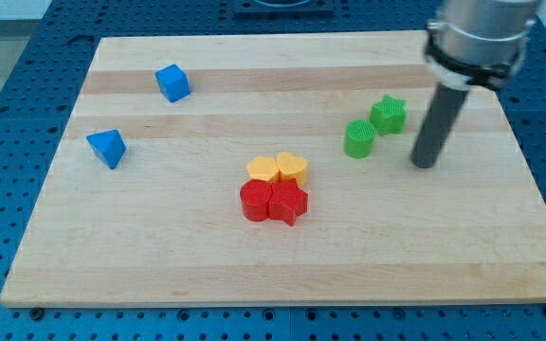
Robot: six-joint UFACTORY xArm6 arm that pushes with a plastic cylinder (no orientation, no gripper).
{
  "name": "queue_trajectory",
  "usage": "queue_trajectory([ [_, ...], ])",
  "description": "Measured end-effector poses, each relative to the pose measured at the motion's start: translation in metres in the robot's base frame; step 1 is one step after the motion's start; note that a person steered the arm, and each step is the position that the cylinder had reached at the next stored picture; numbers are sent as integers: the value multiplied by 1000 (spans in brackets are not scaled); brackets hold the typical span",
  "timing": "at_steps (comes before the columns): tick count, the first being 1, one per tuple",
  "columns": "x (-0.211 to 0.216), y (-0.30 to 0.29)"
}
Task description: Place the green blocks in a horizontal line
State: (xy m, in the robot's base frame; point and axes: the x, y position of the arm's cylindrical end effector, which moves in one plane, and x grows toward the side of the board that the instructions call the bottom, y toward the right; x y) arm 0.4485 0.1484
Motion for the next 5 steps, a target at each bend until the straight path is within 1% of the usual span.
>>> queue_trajectory([
  [2, -67, -99],
  [3, -69, -112],
  [4, -52, -104],
  [5, -40, -78],
])
